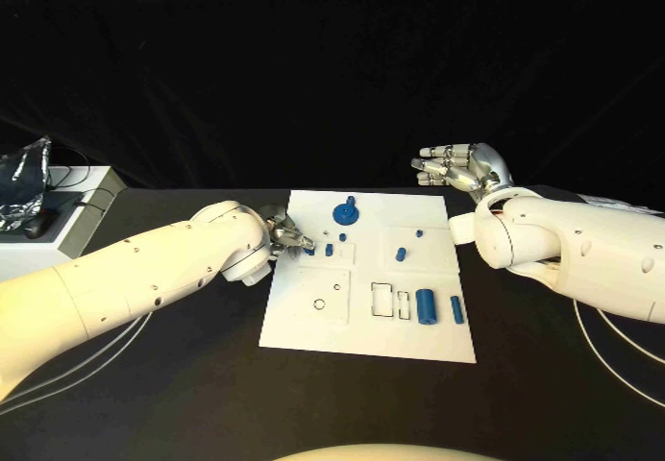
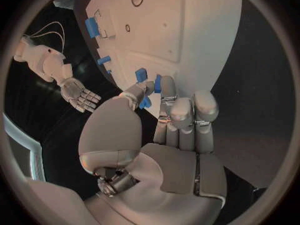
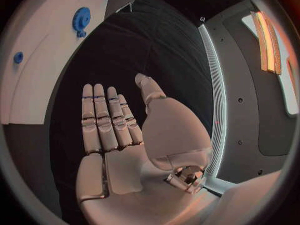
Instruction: Assemble the parts on the task board
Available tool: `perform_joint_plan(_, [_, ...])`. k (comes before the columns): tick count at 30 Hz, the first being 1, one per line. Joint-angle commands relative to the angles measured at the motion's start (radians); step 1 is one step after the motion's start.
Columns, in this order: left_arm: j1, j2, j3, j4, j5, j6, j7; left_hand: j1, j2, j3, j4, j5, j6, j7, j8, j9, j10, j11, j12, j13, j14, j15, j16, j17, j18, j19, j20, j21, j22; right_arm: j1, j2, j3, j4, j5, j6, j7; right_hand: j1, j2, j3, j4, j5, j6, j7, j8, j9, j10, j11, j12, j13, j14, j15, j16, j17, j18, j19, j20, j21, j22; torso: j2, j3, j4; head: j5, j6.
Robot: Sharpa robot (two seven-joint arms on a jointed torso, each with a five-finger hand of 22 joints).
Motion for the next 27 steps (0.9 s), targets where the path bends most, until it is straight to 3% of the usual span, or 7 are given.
perform_joint_plan(1, [-0.004, 0.003, -0.002, 0.0, -0.011, 0.018, -0.012, 0.022, 0.015, 0.074, -0.077, -0.003, 0.019, -0.016, 0.001, 0.205, -0.002, -0.007, 0.004, -0.001, -0.001, -0.006, -0.001, -0.001, -0.016, 0.003, 0.004, 0.005, 0.054, 0.0, 0.0, 0.0, 0.002, -0.005, 0.016, 0.011, -0.002, 0.001, 0.004, -0.001, 0.006, -0.01, 0.0, -0.006, -0.002, -0.004, 0.001, -0.003, -0.001, 0.001, 0.0, -0.004, -0.001, -0.021, -0.005, 0.0, 0.003, 0.0, 0.0, 0.0, -0.0001, -0.001, -0.001])
perform_joint_plan(27, [-0.004, 0.011, -0.003, 0.003, -0.032, 0.074, -0.036, 0.027, 0.018, 0.071, -0.076, -0.005, 0.015, -0.014, 0.002, 0.206, -0.006, -0.006, 0.008, -0.001, -0.001, -0.005, 0.001, -0.002, -0.015, 0.005, 0.006, 0.013, 0.059, 0.0, -0.001, 0.0, 0.003, -0.004, 0.02, 0.011, -0.002, 0.002, 0.005, -0.002, 0.006, -0.009, 0.0, -0.006, -0.002, -0.003, 0.001, -0.003, -0.001, 0.002, 0.0, -0.003, -0.001, -0.021, -0.005, 0.0, 0.005, 0.0, 0.0, 0.0002, 0.0008, -0.004, -0.008])
